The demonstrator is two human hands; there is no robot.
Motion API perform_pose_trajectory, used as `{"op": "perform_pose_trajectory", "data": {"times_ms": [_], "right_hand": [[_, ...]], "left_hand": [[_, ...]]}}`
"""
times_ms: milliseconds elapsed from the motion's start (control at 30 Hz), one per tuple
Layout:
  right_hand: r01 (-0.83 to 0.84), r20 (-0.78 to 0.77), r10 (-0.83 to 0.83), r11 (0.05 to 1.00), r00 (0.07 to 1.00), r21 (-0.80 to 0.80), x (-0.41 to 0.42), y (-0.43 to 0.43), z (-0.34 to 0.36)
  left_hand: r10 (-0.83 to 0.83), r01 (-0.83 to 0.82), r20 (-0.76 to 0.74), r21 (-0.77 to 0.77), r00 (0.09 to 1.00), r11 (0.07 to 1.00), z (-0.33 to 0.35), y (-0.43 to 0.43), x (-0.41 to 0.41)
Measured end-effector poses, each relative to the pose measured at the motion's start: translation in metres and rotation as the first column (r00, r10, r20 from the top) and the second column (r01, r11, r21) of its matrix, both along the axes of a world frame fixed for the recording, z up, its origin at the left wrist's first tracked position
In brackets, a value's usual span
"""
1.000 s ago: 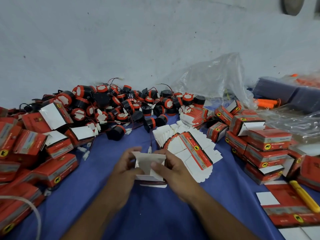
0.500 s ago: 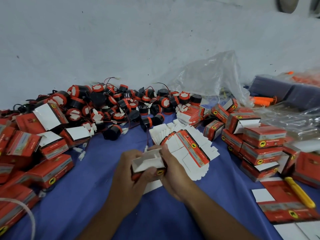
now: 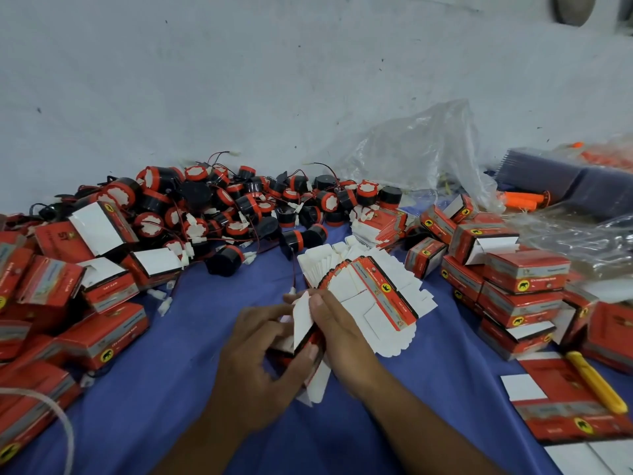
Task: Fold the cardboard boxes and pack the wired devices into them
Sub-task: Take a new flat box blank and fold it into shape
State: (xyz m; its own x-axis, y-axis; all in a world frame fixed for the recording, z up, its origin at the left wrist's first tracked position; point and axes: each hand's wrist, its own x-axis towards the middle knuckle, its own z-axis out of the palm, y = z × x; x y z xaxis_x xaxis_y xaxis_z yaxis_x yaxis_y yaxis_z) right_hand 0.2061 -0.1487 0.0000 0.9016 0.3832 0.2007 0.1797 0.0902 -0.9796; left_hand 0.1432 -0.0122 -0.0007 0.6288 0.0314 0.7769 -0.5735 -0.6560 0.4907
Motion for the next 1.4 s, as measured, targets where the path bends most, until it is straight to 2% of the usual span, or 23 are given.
{"op": "perform_pose_trajectory", "data": {"times_ms": [100, 167, 300, 367, 433, 500, 600, 700, 767, 833, 900, 933, 1000, 1067, 1133, 1267, 1333, 1400], "right_hand": [[-0.053, 0.070, 0.064, 0.987, 0.995, -0.150, -0.005, -0.004, 0.006], [-0.073, 0.069, 0.084, 0.986, 0.994, -0.151, -0.005, -0.006, 0.008], [-0.074, 0.041, 0.077, 0.994, 0.996, -0.084, -0.006, -0.006, 0.006], [-0.083, 0.003, 0.084, 0.994, 0.996, -0.065, -0.006, -0.006, 0.003], [-0.094, -0.034, 0.092, 0.992, 0.995, -0.086, -0.006, -0.006, 0.002], [-0.091, -0.049, 0.086, 0.990, 0.995, -0.111, -0.004, -0.006, 0.000], [-0.088, -0.062, 0.081, 0.989, 0.995, -0.121, -0.004, -0.007, 0.002], [-0.075, -0.082, 0.063, 0.985, 0.995, -0.153, -0.009, -0.005, 0.007], [-0.036, -0.124, 0.016, 0.987, 0.992, -0.156, -0.012, -0.003, 0.012], [-0.097, -0.173, 0.088, 0.994, 0.981, -0.049, -0.013, -0.003, 0.020], [-0.232, -0.221, 0.255, 0.965, 0.941, 0.125, -0.014, -0.005, 0.028], [-0.285, -0.244, 0.328, 0.938, 0.912, 0.198, -0.015, -0.007, 0.030], [-0.325, -0.281, 0.390, 0.911, 0.877, 0.253, -0.016, -0.011, 0.031], [-0.338, -0.297, 0.404, 0.908, 0.866, 0.249, -0.015, -0.014, 0.030], [-0.337, -0.316, 0.388, 0.919, 0.866, 0.206, -0.012, -0.015, 0.027], [-0.349, -0.305, 0.385, 0.922, 0.871, 0.167, -0.010, -0.015, 0.022], [-0.322, -0.274, 0.340, 0.940, 0.899, 0.109, -0.010, -0.013, 0.020], [-0.283, -0.225, 0.285, 0.958, 0.932, 0.040, -0.009, -0.012, 0.017]], "left_hand": [[-0.086, 0.041, -0.202, -0.217, 0.976, 0.975, 0.001, -0.004, -0.007], [-0.111, 0.034, -0.284, -0.262, 0.952, 0.965, -0.001, -0.005, -0.006], [-0.070, 0.040, -0.376, -0.085, 0.924, 0.996, 0.000, -0.007, -0.002], [-0.189, 0.159, -0.394, -0.107, 0.899, 0.981, 0.000, -0.005, -0.003], [-0.344, 0.290, -0.433, -0.188, 0.833, 0.938, -0.001, 0.005, -0.003], [-0.387, 0.354, -0.470, -0.161, 0.793, 0.921, 0.002, 0.014, -0.004], [-0.387, 0.399, -0.422, -0.063, 0.820, 0.915, 0.011, 0.013, -0.004], [-0.242, 0.241, -0.381, -0.052, 0.892, 0.969, 0.014, 0.003, -0.005], [-0.037, 0.048, -0.246, 0.039, 0.969, 0.998, 0.017, 0.003, -0.004], [0.117, -0.108, -0.036, 0.195, 0.993, 0.975, 0.026, 0.008, -0.002], [0.186, -0.194, 0.060, 0.401, 0.981, 0.895, 0.029, 0.009, 0.003], [0.221, -0.215, 0.047, 0.480, 0.974, 0.850, 0.028, 0.006, 0.003], [0.289, -0.194, -0.086, 0.560, 0.953, 0.805, 0.022, -0.003, 0.000], [0.254, -0.099, -0.242, 0.514, 0.936, 0.852, 0.017, -0.007, -0.005], [0.121, 0.014, -0.332, 0.378, 0.936, 0.926, 0.014, -0.004, -0.007], [-0.095, 0.194, -0.490, 0.156, 0.866, 0.969, 0.011, 0.006, -0.002], [-0.111, 0.200, -0.503, 0.127, 0.857, 0.972, 0.010, 0.011, 0.001], [-0.074, 0.170, -0.442, 0.182, 0.894, 0.969, 0.006, 0.014, 0.003]]}}
